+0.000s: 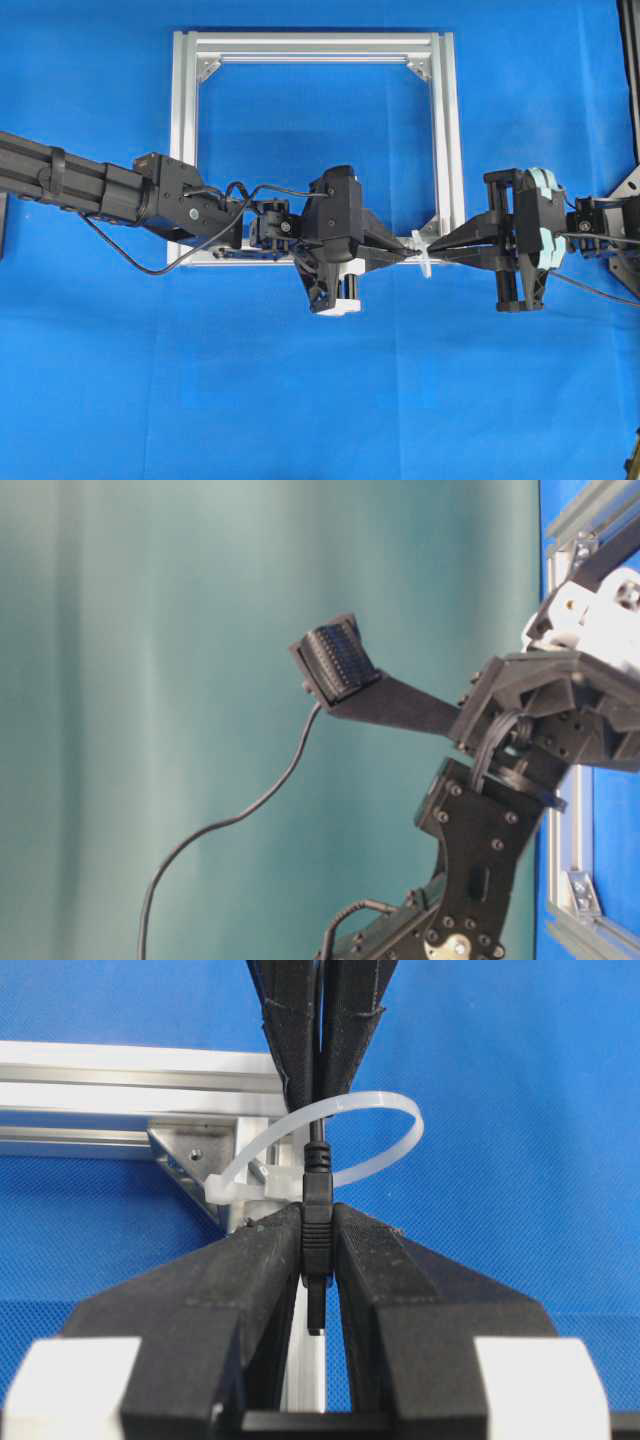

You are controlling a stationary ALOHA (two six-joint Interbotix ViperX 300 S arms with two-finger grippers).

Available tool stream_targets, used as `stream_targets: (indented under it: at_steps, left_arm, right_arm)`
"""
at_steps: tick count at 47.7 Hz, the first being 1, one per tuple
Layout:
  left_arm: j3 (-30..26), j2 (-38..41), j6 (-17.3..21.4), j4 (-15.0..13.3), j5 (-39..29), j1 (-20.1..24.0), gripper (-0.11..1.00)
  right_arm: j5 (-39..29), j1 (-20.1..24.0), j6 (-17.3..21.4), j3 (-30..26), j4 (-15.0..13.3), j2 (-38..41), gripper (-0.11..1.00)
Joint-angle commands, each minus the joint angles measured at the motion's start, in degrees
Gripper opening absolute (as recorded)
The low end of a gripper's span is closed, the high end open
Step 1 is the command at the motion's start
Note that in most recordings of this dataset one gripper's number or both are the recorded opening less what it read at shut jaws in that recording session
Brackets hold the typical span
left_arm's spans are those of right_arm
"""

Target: Insert the wire through the string loop located on the right side.

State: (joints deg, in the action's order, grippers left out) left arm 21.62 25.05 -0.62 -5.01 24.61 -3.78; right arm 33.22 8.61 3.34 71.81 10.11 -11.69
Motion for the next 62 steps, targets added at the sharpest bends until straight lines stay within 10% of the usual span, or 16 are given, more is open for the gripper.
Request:
stream_targets:
  at_steps: [1, 20, 36, 62]
  left_arm:
    - [-0.88, -1.14, 0.0, 0.09, 0.44, -0.09, 0.08]
    - [-0.7, -1.23, 0.09, 0.18, 0.35, -0.09, 0.08]
    - [2.99, -3.43, 0.53, 0.18, 1.05, -0.09, 0.08]
    - [28.48, -20.21, 0.35, 0.09, 6.42, -0.09, 0.08]
  right_arm:
    - [-0.18, 0.09, 0.09, -0.88, 0.09, -0.35, -0.02]
    - [-1.05, 0.09, 0.35, -0.88, 0.79, -0.35, 0.94]
    - [-1.05, 0.09, 0.26, -0.97, 0.79, -0.35, 0.95]
    - [-1.05, 0.09, 0.18, -1.49, 0.7, -0.35, 0.95]
